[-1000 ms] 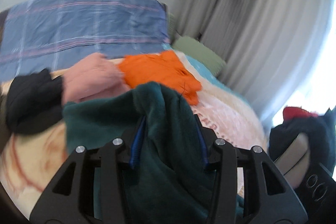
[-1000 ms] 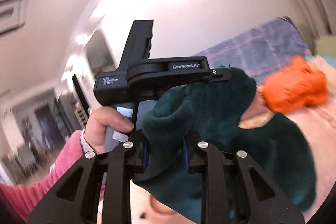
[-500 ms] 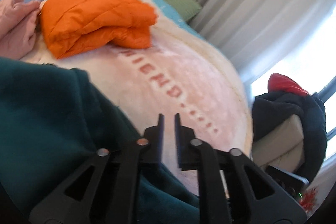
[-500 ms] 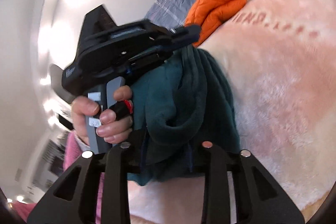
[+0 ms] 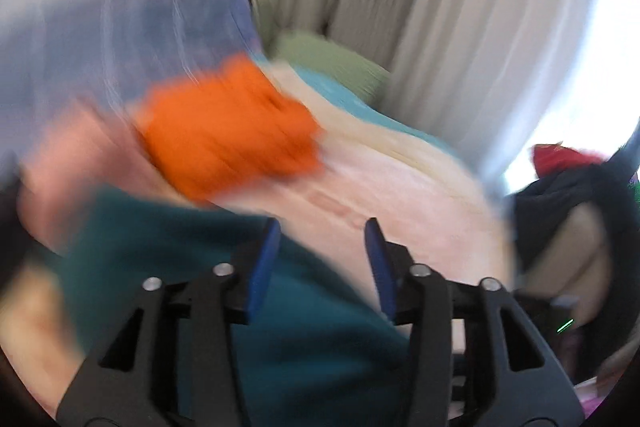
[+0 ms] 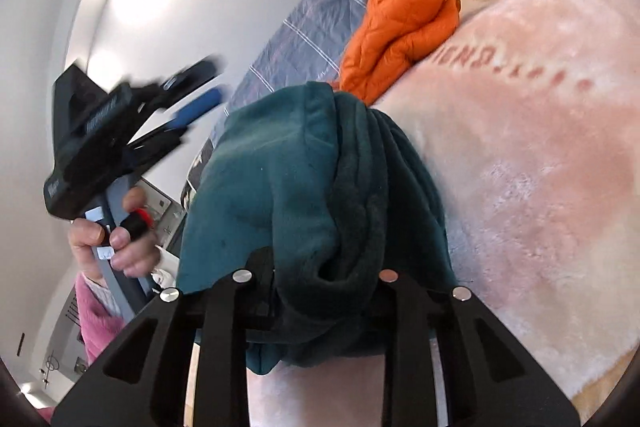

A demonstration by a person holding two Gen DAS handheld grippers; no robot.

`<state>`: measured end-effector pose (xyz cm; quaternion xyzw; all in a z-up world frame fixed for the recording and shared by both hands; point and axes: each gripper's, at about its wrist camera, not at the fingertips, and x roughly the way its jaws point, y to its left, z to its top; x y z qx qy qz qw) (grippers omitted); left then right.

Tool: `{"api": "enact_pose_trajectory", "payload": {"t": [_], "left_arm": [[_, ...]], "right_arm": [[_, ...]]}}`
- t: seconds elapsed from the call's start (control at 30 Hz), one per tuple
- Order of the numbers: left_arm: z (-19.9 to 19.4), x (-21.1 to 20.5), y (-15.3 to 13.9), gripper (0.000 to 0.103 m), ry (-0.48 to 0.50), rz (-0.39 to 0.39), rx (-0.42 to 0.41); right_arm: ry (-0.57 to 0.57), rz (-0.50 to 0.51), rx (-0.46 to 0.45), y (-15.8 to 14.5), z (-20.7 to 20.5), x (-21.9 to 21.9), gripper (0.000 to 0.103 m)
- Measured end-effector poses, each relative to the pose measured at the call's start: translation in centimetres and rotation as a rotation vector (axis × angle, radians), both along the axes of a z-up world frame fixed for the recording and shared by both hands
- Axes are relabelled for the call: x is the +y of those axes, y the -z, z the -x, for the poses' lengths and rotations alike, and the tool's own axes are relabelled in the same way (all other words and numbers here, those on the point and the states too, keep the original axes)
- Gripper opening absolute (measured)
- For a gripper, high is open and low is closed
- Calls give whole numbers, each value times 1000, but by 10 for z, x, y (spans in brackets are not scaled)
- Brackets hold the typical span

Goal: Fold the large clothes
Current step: 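Grasp the green sweatshirt bundle with both tools and lift it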

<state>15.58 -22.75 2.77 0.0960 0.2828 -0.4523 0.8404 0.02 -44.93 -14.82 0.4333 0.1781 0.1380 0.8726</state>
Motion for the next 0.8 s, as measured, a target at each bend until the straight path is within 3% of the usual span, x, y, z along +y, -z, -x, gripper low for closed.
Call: {"api": "enact_pose_trajectory", "payload": {"t": [0.07, 0.13, 0.2, 0.23, 0.27, 0.3, 0.37, 0.47, 0.57, 0.63, 0.67, 0.7, 0.8], "left_arm": [[-3, 15, -10, 51, -107, -90, -137], [-19, 21, 3, 50, -155, -174, -129], [-35, 12, 40, 48, -136, -279, -65], [-36, 6, 57, 48, -130, -320, -100], [-34, -7, 84, 48, -138, -411, -191], [-36, -15, 101, 48, -156, -466, -214], [-48, -17, 98, 47, -149, -432, -141], [-48, -20, 99, 47, -139, -472, -159], [-44, -18, 100, 47, -147, -482, -187], [-40, -20, 101, 47, -151, -482, -204], [-40, -21, 102, 47, -152, -483, -211], [-41, -21, 102, 47, -153, -483, -215], [-39, -22, 102, 47, -153, -488, -219]], "right_arm": [[-1, 26, 15, 3, 5, 5, 26], [-22, 52, 45, 10, -4, 9, 27], [-33, 43, 63, 13, -7, 7, 31], [-37, 45, 68, 12, -8, 7, 32], [-39, 65, 87, 12, -9, 10, 36], [-22, 94, 112, 11, -5, 11, 46], [21, 143, 119, 12, 2, 9, 54], [20, 190, 113, 1, 15, 5, 54], [117, 282, 74, -24, 37, 0, 54], [176, 360, -9, -49, 46, 2, 40], [169, 387, -54, -59, 51, 6, 28], [153, 413, -105, -71, 55, 12, 23], [77, 473, -149, -79, 42, 32, 21]]}}
